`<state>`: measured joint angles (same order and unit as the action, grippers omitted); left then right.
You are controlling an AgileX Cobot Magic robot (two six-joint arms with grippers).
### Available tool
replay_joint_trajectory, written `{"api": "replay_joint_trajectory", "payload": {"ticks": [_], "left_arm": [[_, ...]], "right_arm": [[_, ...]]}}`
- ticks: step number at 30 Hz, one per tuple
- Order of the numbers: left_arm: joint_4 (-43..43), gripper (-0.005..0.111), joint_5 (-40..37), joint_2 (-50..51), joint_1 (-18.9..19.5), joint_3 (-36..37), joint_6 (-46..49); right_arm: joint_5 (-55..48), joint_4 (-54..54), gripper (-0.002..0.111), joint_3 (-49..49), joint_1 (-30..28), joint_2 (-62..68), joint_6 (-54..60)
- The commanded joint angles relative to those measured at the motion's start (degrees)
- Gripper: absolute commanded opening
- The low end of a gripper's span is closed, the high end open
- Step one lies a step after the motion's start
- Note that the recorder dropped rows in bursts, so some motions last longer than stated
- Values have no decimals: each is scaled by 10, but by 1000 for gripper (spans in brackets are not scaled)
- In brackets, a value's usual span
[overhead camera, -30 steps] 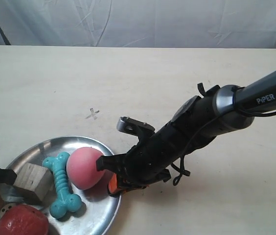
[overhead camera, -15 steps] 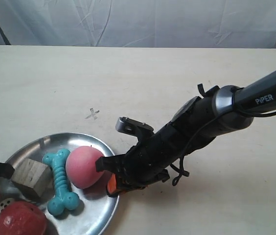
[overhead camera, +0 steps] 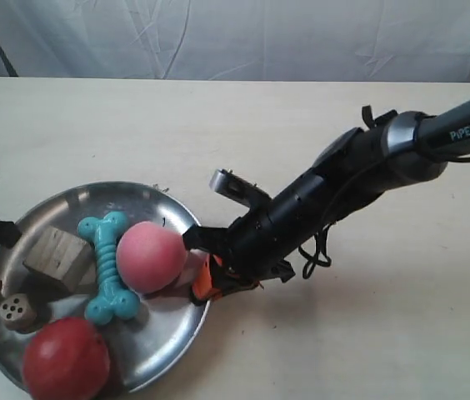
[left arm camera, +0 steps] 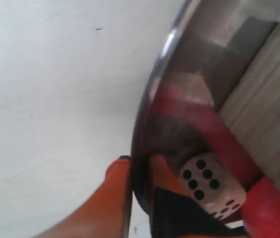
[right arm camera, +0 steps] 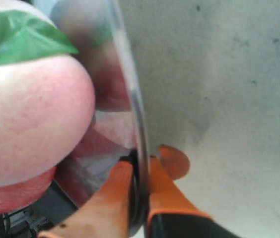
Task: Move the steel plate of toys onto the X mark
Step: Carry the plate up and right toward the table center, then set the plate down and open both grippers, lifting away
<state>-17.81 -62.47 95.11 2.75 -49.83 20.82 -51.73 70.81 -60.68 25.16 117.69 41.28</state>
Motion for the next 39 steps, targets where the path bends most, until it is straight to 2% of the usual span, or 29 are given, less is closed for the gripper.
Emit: {"api": "replay_joint_trajectory", "payload": {"ticks": [1, 9, 15, 19, 29, 31, 33, 37, 39], "left_arm": [[-142, 0, -75, 38, -17, -74, -23], [-140, 0, -75, 137, -17, -239, -61], [-140, 0, -75, 240, -45, -356, -68], [-140, 0, -75, 297, -59, -421, -68], [-130, 0, -75, 330, -63, -457, -65], [-131, 6, -75, 330, -63, -457, -64], [-131, 14, -75, 330, -63, -457, -64], [-130, 38, -75, 330, -63, -457, -83], [-130, 44, -75, 330, -63, -457, -85]], "right_arm": [[-108, 31, -1, -86, -3, 13, -68], [-140, -49, -1, -270, -39, 79, -207], [-154, -127, -1, -419, -79, 162, -320], [-157, -158, -1, -483, -92, 210, -358], [-158, -206, -1, -516, -92, 268, -384], [-155, -219, 0, -516, -92, 268, -384], [-157, -221, 8, -516, -96, 268, -384], [-175, -230, 35, -516, -108, 268, -384], [-182, -236, 37, -516, -115, 268, -384]]}}
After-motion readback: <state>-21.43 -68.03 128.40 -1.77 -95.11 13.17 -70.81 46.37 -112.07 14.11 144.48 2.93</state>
